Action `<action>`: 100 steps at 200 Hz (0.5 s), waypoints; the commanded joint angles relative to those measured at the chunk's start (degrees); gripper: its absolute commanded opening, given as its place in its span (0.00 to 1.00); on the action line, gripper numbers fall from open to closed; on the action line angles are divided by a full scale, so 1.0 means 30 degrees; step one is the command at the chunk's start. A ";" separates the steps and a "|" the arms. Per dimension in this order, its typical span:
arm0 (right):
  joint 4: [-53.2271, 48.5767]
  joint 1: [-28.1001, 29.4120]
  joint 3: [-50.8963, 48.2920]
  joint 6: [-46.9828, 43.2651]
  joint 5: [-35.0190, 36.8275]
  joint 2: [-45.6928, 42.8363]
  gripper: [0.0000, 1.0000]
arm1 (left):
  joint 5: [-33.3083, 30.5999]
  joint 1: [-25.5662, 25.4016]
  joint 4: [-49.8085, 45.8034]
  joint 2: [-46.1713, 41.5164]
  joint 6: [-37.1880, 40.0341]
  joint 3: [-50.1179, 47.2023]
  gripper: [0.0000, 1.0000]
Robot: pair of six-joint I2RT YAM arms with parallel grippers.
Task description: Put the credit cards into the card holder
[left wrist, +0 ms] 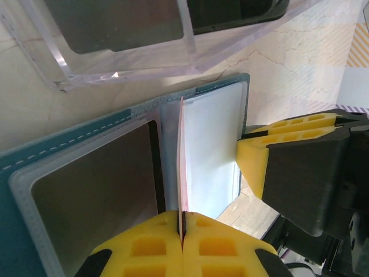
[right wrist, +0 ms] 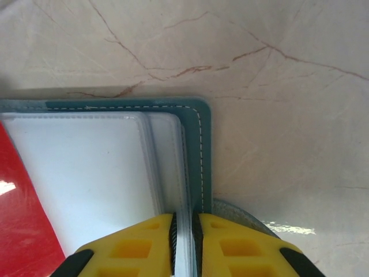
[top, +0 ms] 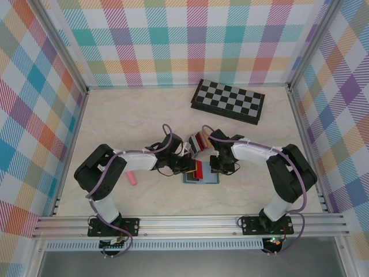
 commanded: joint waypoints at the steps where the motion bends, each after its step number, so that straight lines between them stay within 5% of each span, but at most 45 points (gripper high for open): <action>1: 0.0065 -0.0080 -0.0645 0.0344 0.0422 0.0878 0.18 | 0.0384 -0.0255 0.1131 0.0453 -0.0568 -0.0487 0.00; 100: 0.0319 -0.0124 -0.0854 0.0404 0.0520 0.1223 0.16 | 0.1119 -0.0810 -0.0259 0.1060 0.0105 -0.0467 0.00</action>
